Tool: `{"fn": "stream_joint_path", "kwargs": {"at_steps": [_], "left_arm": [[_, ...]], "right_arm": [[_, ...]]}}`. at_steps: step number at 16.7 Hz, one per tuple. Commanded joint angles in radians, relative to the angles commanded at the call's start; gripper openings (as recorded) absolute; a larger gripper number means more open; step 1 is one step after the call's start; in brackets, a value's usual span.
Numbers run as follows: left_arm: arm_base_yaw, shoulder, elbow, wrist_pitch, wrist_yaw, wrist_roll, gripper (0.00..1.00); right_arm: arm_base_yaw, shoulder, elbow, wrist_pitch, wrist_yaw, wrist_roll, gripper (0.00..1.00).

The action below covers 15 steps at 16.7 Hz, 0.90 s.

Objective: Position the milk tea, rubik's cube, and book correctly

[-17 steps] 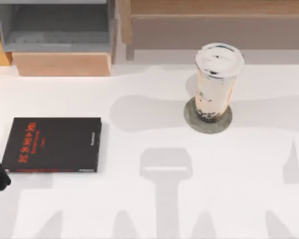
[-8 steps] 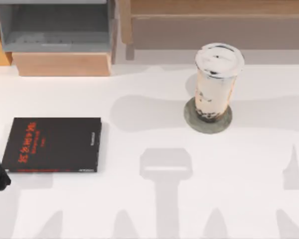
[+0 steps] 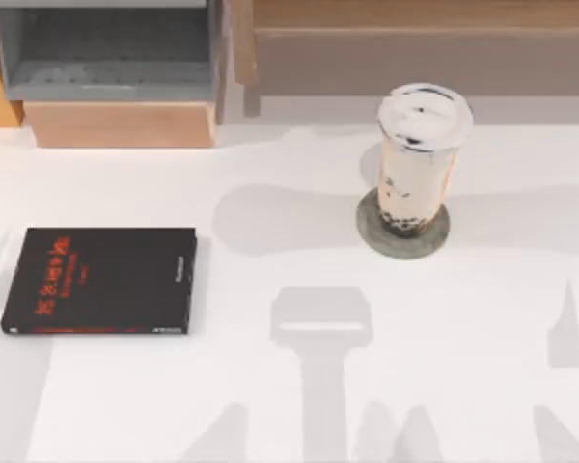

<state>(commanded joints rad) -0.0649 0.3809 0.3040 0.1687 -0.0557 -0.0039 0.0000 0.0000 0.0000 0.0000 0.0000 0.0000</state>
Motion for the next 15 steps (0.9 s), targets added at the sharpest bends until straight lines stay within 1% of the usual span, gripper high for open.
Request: {"fn": "stream_joint_path", "kwargs": {"at_steps": [10,13,15], "left_arm": [[-0.123,1.077,0.638,0.313,-0.104,-0.007,1.0],[-0.153,1.324,0.795,0.389,-0.129,-0.009,1.0],[-0.17,1.436,0.877,0.433,-0.144,-0.01,1.0]], "right_arm": [[0.0,0.0,0.0,0.0,0.0,0.0,1.0],[0.0,0.0,0.0,0.0,0.0,0.0,1.0],[0.0,0.0,0.0,0.0,0.0,0.0,1.0]]}}
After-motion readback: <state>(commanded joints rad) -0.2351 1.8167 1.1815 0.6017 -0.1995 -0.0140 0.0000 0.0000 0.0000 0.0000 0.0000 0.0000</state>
